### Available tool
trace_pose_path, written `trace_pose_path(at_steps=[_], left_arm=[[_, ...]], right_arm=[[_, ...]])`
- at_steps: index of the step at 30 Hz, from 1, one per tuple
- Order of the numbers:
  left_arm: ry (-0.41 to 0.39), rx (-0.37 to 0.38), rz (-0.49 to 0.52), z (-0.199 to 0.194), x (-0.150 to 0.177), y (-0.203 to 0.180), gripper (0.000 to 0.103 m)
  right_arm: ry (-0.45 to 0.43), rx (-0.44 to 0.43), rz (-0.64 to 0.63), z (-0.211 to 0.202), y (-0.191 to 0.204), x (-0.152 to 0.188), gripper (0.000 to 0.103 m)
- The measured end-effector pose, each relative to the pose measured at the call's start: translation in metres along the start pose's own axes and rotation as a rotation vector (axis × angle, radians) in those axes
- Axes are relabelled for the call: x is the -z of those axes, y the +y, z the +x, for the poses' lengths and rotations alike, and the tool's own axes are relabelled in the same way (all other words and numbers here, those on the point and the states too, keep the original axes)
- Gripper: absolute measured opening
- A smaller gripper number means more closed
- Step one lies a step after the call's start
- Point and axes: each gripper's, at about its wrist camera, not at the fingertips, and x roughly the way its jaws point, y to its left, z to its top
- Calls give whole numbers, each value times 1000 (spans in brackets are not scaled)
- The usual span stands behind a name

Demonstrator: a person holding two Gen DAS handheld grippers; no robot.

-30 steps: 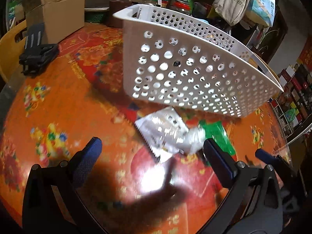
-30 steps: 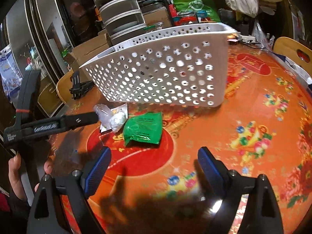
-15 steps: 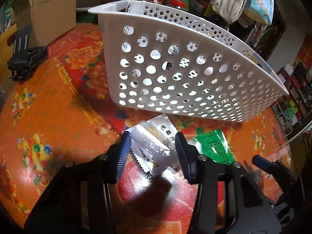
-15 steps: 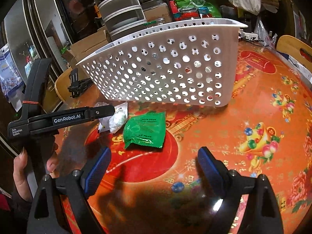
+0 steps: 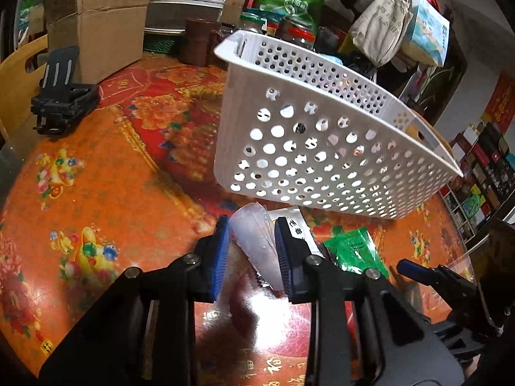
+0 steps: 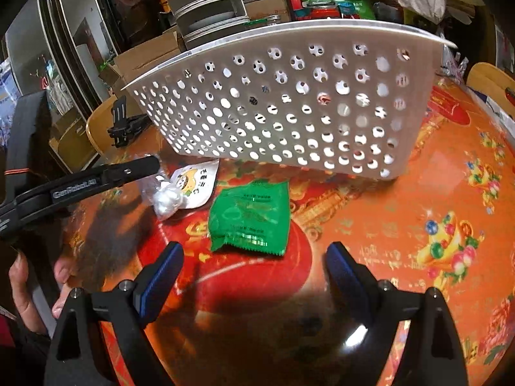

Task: Organize soft objects
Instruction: 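Grasp the clear labeled plastic bag with the left gripper while the right gripper reaches the green packet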

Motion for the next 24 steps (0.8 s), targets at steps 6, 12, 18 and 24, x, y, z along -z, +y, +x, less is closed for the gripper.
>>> trace_pose_path(at_steps=[6,12,18,24], left_arm=[[2,84,-15,-4,-2,5,25],[20,125,-42,-2,-1,11,26],[38,132,-32,1,0,7,26],[-38,172,-29,-16,0,7,26]], right_arm=[[10,26,-14,11,6,-9,90],[23,67,-52,23,16,-16,90],[25,107,-105,26,26,-17,59],[-1,78,-91,14,22,-13,15]])
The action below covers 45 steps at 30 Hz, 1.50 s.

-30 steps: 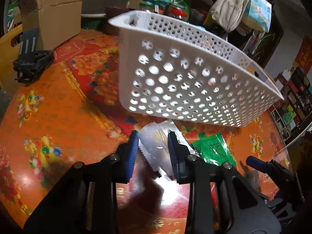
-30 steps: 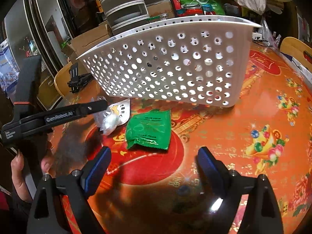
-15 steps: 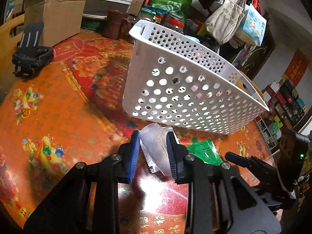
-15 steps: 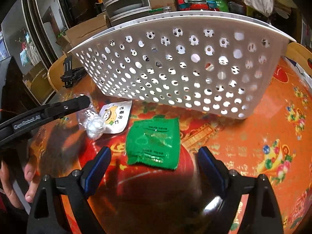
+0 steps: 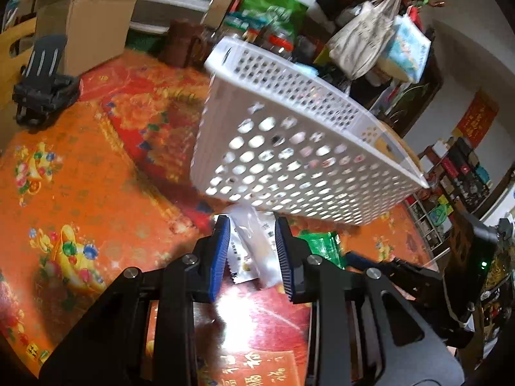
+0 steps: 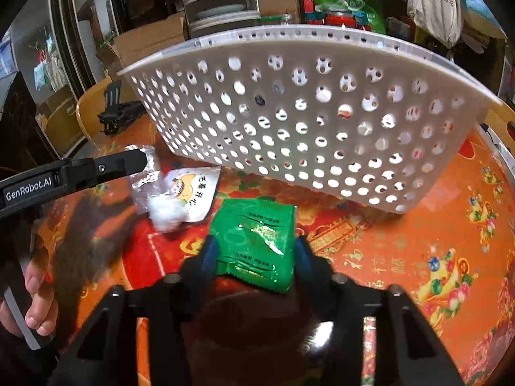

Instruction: Organize soft objects

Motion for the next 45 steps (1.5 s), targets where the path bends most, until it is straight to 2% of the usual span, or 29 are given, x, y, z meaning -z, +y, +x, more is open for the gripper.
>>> trace_pose_path(at_steps=[1,3,6,9,10,12,14,15,16,17,18,19,20,23,25,26,27,28,32,36,37,40,42,43,44,45], left_arm=[[-24,-3,23,-5,1,-5,26],[-41,-20,53,-8,2,-11,25],[-11,-10,31,-2,1,-7,16],[-25,-51,14,-6,-1,1,15],[-18,-80,6,-6,-2,5,16],[7,-83,-29,-6,-4,17,16],[18,-99,-16,-8,-2,20,19],[19,-108,12,-9,1,16,27],[18,-111,46,-10,4,9,37],[13,-113,72,-11,7,4,41],[7,-119,110,-12,10,-4,48],[0,-123,146,-11,12,-12,51],[-2,-127,169,-11,14,-17,54],[29,-148,203,0,17,-27,54],[73,-153,204,10,19,-27,50],[91,-161,206,14,21,-28,43],[108,-169,207,18,22,-27,27],[115,-170,210,21,23,-26,24],[117,-155,207,20,27,-24,23],[162,36,89,16,22,-4,22],[166,52,69,16,21,0,22],[176,137,-17,15,18,18,22],[173,184,-55,13,18,24,22],[170,211,-70,11,17,26,22],[166,228,-78,11,16,27,22],[162,247,-88,10,16,28,22]], right_arm=[[11,-12,3,-1,-2,1,2],[20,-10,2,0,-3,4,2],[18,-26,3,-4,-4,8,2],[-6,-61,20,-12,-7,9,2],[-6,-66,20,-13,-7,8,2],[-4,-96,29,-14,-9,5,3],[0,-120,40,-12,-9,3,15],[2,-122,41,-11,-9,2,21],[0,-122,42,-9,-10,2,32],[-2,-123,45,-8,-10,2,41],[-4,-124,47,-7,-10,2,46],[-6,-124,48,-5,-10,1,51],[-12,-127,49,-5,-10,0,52],[-17,-139,46,-2,-7,-5,53],[-10,-143,25,3,-1,-10,53],[-3,-144,14,6,2,-10,53],[6,-146,4,8,4,-10,53],[17,-148,-10,12,7,-11,53],[28,-142,-44,18,16,-12,58],[36,-123,-82,20,23,-12,58],[37,-120,-88,19,23,-12,58],[38,-110,-108,19,30,-11,48],[38,-98,-108,19,30,-10,29],[40,-97,-104,19,28,-9,11],[46,-113,-92,19,25,-8,5],[46,-127,-81,18,22,-7,5]])
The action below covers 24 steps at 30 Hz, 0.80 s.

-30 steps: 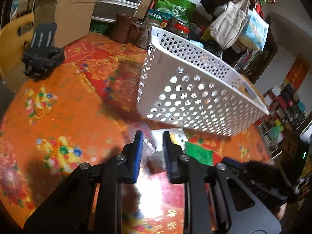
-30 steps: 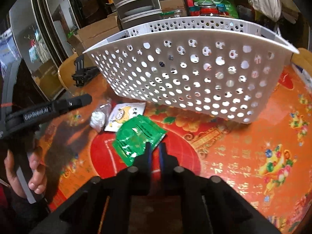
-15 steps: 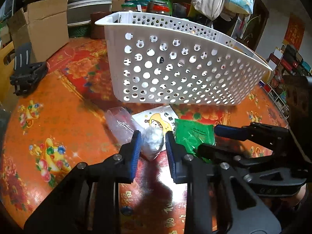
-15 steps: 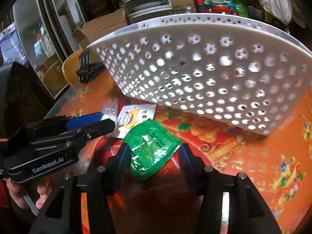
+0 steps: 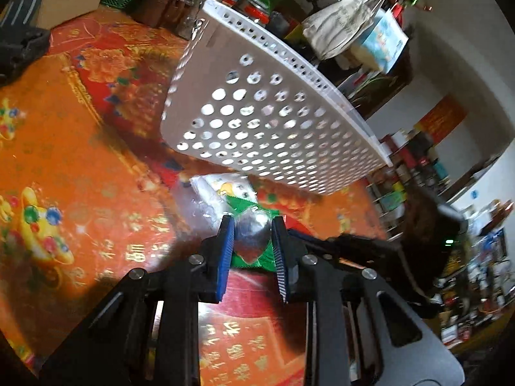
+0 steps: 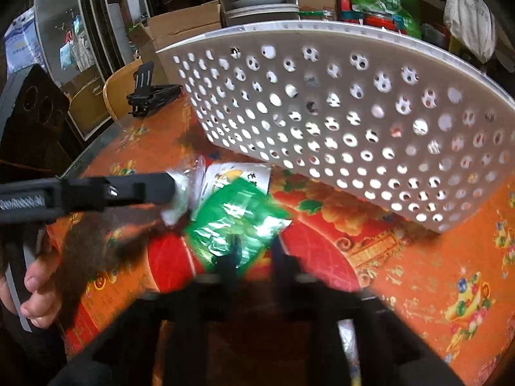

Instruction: Organize soft objects

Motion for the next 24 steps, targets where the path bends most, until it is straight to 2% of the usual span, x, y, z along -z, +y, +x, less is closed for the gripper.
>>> trace_pose_path(at_steps=[6,9,10,11,14,17,20,24], left_arm=[[-6,107,-40,0,-2,-1,22],[8,126,-73,0,-1,5,22],[11,144,-92,1,-1,9,22],[14,162,-101,-1,0,11,22],[13,221,-118,-5,1,13,22],[19,295,-108,-8,3,11,22],[22,332,-101,-10,4,6,22],[12,398,-90,-17,7,1,22]], right_arm=[[-4,-9,14,-8,-6,8,4],[-57,-81,41,-25,-10,10,4],[-66,-115,40,-30,-9,10,8],[-72,-127,34,-34,-7,10,16],[-104,-124,-23,-42,4,11,37],[-114,-143,-69,-44,17,13,43],[-127,-154,-103,-46,27,15,47],[-118,-146,-74,-44,23,18,47]])
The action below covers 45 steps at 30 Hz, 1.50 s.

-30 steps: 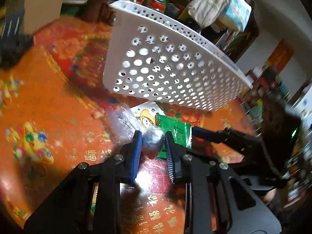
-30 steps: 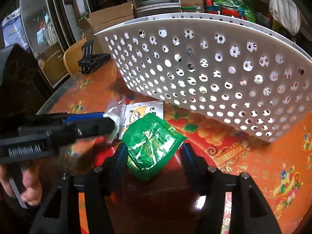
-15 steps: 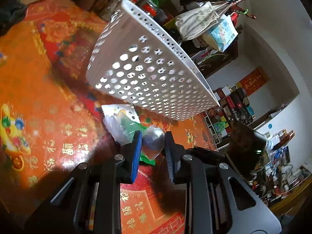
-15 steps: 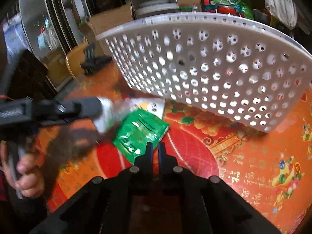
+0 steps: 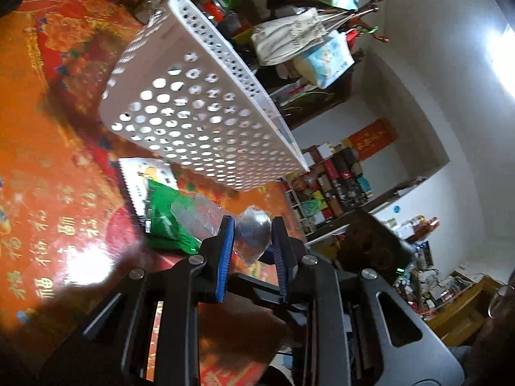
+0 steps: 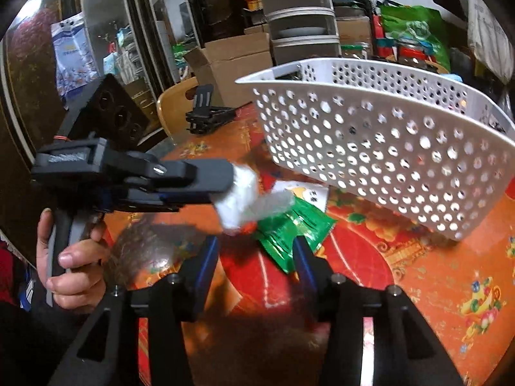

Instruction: Organize soft objects

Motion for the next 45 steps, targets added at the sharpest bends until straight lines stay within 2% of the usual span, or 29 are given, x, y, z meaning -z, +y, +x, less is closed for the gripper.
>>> trace_pose_path(at_steps=[3,5,7,10,14,16,18,21,22,23,24,25,30,33,45], left_arm=[[5,37,35,-4,4,-10,22],[10,47,58,-7,7,-14,22],[25,46,93,-7,12,-19,22],[62,10,182,-3,26,-32,22],[103,-60,307,7,47,-56,22],[129,-53,357,10,58,-67,22],[144,-77,393,14,65,-73,22],[165,-85,416,21,74,-78,22],[167,-96,421,22,75,-79,22],[173,-90,421,25,77,-79,22],[175,-89,420,25,78,-78,22],[179,-95,423,25,79,-78,22],[181,-118,437,31,83,-77,22],[179,-120,439,35,82,-77,19],[162,-158,416,25,75,-72,19]], right_arm=[[-1,-40,80,-8,-16,9,48],[-7,-98,195,-13,-36,14,49],[-14,-115,303,-19,-54,19,49],[-33,-142,390,-29,-67,21,49],[-11,-184,456,-32,-70,22,49],[13,-220,487,-29,-73,24,49],[23,-245,524,-26,-76,28,49],[53,-270,537,-19,-74,32,48],[51,-270,543,-19,-74,34,40],[49,-261,545,-20,-75,35,21],[48,-241,544,-20,-76,35,13],[43,-238,544,-21,-77,35,12],[0,-217,526,-32,-79,33,8],[-26,-153,499,-40,-81,30,6],[-57,-114,477,-50,-84,27,5]])
